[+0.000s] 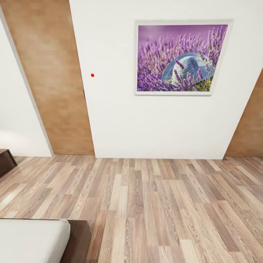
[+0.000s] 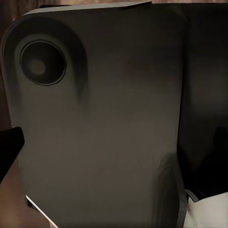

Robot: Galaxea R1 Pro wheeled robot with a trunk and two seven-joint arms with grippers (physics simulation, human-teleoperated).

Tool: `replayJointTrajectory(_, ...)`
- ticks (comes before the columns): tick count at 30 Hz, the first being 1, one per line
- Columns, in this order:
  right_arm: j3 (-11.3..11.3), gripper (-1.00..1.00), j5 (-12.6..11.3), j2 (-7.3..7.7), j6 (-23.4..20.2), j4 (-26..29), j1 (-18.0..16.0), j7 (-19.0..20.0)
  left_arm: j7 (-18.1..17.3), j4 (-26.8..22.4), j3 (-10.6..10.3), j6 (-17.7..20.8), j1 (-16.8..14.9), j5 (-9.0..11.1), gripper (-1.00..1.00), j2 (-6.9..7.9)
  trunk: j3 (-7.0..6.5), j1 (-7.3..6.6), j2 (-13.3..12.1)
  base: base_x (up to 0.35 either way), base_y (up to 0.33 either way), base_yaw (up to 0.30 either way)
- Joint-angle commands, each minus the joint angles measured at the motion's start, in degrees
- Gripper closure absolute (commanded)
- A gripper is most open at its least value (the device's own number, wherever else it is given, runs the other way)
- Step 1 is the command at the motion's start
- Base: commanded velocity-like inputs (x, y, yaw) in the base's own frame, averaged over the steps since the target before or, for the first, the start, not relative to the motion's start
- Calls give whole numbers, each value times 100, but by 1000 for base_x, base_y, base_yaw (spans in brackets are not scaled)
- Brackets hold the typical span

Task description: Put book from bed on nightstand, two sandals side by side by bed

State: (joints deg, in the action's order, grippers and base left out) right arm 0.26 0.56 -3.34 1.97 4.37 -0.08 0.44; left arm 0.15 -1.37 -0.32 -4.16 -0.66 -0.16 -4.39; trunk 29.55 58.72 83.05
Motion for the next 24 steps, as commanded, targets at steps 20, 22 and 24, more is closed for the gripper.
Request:
replayJointTrajectory(20, -1, -100, 6, 0, 14, 2, -1, -2, 1, 5, -3, -15, -3, 2, -100, -1, 26, 1, 2, 83, 0, 36)
replayJointTrajectory(22, 0, -100, 6, 0, 14, 2, -1, -3, 0, 5, -3, -15, -1, 4, -100, -1, 26, 1, 2, 82, 0, 10)
replayJointTrajectory(24, 0, -100, 6, 0, 14, 2, -1, -4, -1, 5, -3, -15, -2, 5, -100, -1, 27, 1, 2, 82, 0, 8)
